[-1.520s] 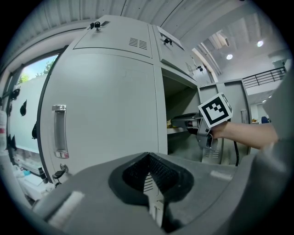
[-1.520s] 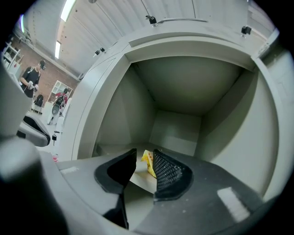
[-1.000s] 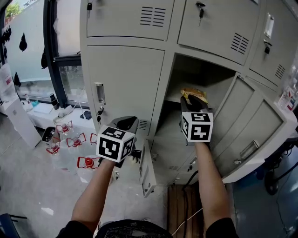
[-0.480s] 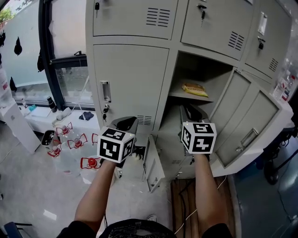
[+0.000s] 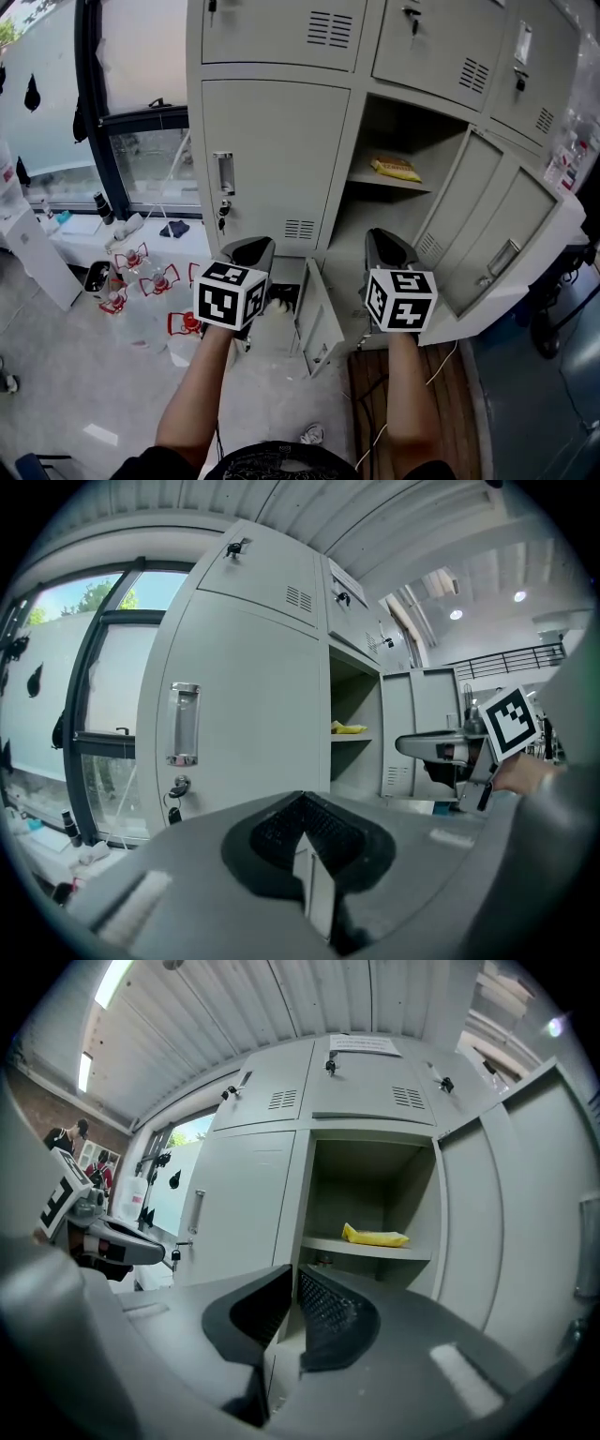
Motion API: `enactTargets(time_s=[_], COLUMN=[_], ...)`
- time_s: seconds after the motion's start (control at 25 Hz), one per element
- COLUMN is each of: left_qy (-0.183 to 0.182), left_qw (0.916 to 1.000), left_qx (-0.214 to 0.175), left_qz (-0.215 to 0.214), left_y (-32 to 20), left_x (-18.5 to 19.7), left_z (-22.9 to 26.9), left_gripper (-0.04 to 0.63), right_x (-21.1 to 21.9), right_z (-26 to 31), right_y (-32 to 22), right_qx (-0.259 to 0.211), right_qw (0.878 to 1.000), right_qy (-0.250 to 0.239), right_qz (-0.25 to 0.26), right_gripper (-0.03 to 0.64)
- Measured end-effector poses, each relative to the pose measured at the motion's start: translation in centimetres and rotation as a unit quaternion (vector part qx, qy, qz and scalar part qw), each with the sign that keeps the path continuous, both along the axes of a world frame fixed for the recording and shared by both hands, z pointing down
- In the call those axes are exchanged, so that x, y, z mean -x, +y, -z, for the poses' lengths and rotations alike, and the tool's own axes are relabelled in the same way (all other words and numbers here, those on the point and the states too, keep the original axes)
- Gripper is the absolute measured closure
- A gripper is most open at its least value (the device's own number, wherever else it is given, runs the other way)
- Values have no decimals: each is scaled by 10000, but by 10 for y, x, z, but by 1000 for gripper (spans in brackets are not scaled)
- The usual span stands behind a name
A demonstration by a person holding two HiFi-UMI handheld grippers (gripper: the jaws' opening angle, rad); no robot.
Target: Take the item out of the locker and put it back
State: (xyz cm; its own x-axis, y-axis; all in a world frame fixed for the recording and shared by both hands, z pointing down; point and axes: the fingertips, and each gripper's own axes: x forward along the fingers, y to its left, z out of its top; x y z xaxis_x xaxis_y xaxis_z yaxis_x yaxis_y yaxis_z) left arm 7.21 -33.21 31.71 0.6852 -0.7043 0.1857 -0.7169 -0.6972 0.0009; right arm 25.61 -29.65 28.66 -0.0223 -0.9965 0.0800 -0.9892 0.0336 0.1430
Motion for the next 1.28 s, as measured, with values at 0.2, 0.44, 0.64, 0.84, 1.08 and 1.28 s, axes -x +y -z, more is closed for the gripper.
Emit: enactTargets(time_s=[0.2, 0.44, 0.64, 0.84, 1.08, 1.28], left_qy=[-16, -63, -112, -143, -105, -100], left_qw=[10000, 10000, 9999, 9999, 9998, 9998], left_qx=[5, 26, -44, -76, -102, -111], left_qz=[13, -26, -8, 23, 102, 116], left_y=[12, 26, 34, 40, 42, 43], left_x=[18, 39, 54, 65, 75, 77], left_z=[-5, -13, -14, -14, -12, -10], left_gripper=[592, 592, 592, 592, 592, 592], right_x=[18, 40, 50, 55, 60, 64], right_z=[-9, -19, -24, -24, -25, -25], right_y=[17, 33, 47, 55, 59, 60], right_qx=[15, 37, 24, -4, -15, -33], right_qw=[9999, 9999, 9997, 9995, 9997, 9996], right_qy=[-96, -109, -249, -324, -248, -263], right_qz=[-33, -32, -38, -50, -59, -29], right_gripper=[586, 591, 591, 591, 591, 591])
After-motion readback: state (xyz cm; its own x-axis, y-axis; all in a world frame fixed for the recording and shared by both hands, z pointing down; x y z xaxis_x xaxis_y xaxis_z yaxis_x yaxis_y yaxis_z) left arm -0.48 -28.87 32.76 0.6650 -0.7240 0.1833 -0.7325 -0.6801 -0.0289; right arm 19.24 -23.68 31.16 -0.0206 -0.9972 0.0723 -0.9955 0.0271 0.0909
